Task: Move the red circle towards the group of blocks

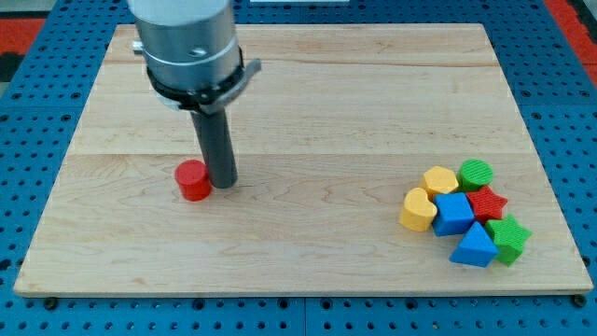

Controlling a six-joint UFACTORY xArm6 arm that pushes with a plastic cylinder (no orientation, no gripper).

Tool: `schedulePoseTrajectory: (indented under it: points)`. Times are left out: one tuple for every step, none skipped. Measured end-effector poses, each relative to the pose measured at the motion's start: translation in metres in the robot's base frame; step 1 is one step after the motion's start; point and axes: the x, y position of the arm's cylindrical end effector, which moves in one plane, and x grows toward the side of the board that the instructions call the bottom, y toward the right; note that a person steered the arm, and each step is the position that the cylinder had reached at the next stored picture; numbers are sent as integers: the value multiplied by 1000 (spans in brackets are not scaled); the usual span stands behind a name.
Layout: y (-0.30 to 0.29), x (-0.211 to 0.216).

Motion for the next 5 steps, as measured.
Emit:
schedulePoseTrajectory:
  points:
    - [5,-30]
    - [-39,-33]
    - [-78,-17]
    - [-22,-16]
    - [6,-4]
